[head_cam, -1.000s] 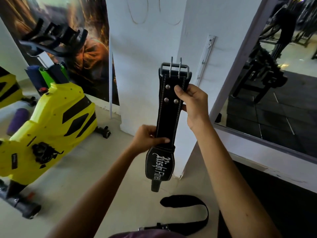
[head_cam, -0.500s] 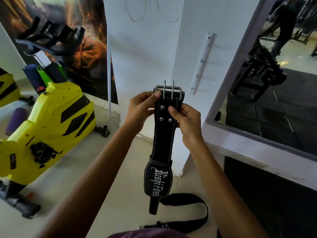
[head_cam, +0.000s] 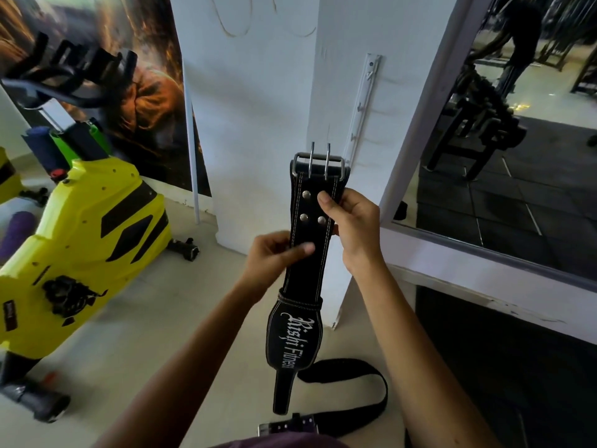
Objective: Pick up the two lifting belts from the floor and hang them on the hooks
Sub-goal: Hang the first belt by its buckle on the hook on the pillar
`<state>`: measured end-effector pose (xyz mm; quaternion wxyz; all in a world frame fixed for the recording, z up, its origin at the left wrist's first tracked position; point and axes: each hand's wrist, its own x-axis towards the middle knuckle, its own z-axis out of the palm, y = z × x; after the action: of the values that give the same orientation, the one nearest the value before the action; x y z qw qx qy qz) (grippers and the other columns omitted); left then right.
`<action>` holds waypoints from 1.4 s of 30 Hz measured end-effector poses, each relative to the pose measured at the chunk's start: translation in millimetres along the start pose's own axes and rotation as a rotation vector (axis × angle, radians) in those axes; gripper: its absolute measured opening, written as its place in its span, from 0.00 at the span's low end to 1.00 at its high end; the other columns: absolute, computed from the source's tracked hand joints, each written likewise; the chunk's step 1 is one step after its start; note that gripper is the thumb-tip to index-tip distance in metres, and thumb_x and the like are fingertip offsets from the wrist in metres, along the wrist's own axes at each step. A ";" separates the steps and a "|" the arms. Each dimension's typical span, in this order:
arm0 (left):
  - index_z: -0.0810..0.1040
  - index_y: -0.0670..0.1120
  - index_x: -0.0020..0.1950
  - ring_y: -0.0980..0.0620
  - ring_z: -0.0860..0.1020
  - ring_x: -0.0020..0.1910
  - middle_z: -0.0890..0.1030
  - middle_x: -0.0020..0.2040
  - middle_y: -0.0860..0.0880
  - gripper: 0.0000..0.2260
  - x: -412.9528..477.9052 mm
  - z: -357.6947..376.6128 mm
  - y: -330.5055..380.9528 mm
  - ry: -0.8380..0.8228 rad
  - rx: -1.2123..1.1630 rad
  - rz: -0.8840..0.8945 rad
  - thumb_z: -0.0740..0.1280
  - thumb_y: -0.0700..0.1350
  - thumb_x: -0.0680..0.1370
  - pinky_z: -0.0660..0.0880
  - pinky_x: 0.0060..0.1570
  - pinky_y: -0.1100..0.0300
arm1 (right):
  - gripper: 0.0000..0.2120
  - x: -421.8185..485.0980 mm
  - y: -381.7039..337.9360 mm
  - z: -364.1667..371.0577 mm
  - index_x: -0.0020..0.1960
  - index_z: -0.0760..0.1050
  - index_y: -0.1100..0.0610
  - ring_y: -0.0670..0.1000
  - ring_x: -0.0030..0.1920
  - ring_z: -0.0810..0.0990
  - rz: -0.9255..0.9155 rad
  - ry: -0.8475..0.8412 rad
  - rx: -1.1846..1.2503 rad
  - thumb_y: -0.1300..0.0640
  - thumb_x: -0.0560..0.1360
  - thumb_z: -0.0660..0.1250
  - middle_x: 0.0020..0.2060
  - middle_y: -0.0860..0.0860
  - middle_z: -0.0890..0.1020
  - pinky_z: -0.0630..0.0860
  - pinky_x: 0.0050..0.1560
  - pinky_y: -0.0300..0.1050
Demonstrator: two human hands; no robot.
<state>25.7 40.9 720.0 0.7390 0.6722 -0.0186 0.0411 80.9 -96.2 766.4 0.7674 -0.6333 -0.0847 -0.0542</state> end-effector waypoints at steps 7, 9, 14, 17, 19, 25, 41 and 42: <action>0.67 0.47 0.68 0.41 0.81 0.44 0.79 0.46 0.39 0.28 31.5 13.4 49.2 0.144 -0.048 0.252 0.74 0.35 0.71 0.82 0.46 0.48 | 0.17 -7.5 -5.2 -20.2 0.60 0.70 0.56 0.53 0.48 0.84 0.022 -0.058 -0.085 0.64 0.74 0.70 0.47 0.55 0.85 0.80 0.47 0.49; 0.68 0.47 0.71 0.44 0.82 0.45 0.81 0.45 0.41 0.30 33.9 20.8 50.6 0.071 -0.043 0.230 0.72 0.34 0.72 0.82 0.46 0.52 | 0.28 -3.9 -12.3 -36.6 0.65 0.62 0.48 0.50 0.49 0.85 -0.015 -0.122 -0.079 0.67 0.74 0.70 0.47 0.52 0.85 0.81 0.52 0.46; 0.76 0.38 0.62 0.43 0.81 0.45 0.79 0.42 0.39 0.19 41.2 45.8 54.0 0.052 -0.053 0.160 0.71 0.33 0.72 0.79 0.52 0.43 | 0.26 4.9 -25.3 -67.1 0.64 0.67 0.47 0.57 0.54 0.83 -0.041 -0.192 -0.095 0.68 0.73 0.70 0.50 0.53 0.85 0.82 0.53 0.52; 0.81 0.47 0.53 0.39 0.79 0.50 0.75 0.47 0.37 0.15 50.0 55.2 47.2 0.135 -0.066 0.152 0.76 0.41 0.67 0.78 0.52 0.39 | 0.21 12.8 -23.9 -73.5 0.60 0.70 0.51 0.59 0.55 0.82 0.001 -0.124 -0.067 0.66 0.72 0.72 0.50 0.54 0.84 0.81 0.56 0.52; 0.83 0.55 0.48 0.38 0.79 0.57 0.77 0.55 0.35 0.15 54.8 57.5 41.2 0.196 -0.038 0.155 0.79 0.48 0.64 0.82 0.47 0.46 | 0.21 16.8 -21.5 -76.2 0.61 0.72 0.51 0.51 0.54 0.80 -0.021 -0.078 -0.166 0.61 0.71 0.74 0.55 0.53 0.79 0.80 0.53 0.43; 0.75 0.39 0.55 0.38 0.81 0.56 0.81 0.54 0.36 0.24 79.8 46.1 41.2 0.130 0.028 0.267 0.78 0.46 0.64 0.81 0.49 0.42 | 0.22 40.9 -16.9 -71.2 0.62 0.72 0.47 0.39 0.57 0.76 -0.091 -0.128 -0.236 0.61 0.72 0.73 0.63 0.46 0.76 0.73 0.50 0.33; 0.77 0.47 0.63 0.45 0.83 0.53 0.83 0.55 0.46 0.21 285.2 27.9 208.1 -0.081 0.005 0.633 0.75 0.42 0.71 0.81 0.50 0.43 | 0.29 233.2 -138.8 6.1 0.74 0.65 0.53 0.41 0.55 0.74 -0.671 0.249 -0.622 0.59 0.76 0.69 0.57 0.49 0.72 0.66 0.57 0.23; 0.77 0.47 0.63 0.46 0.83 0.53 0.83 0.55 0.46 0.22 328.5 21.1 261.0 -0.110 -0.065 0.737 0.76 0.43 0.71 0.81 0.51 0.44 | 0.27 267.7 -187.5 30.1 0.73 0.67 0.54 0.44 0.55 0.74 -0.821 0.351 -0.650 0.59 0.76 0.69 0.56 0.50 0.73 0.65 0.56 0.22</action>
<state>331.1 55.9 1008.1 0.6933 0.5978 -0.3004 0.2677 305.6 -96.2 1005.5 0.4508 -0.7339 -0.1743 -0.4773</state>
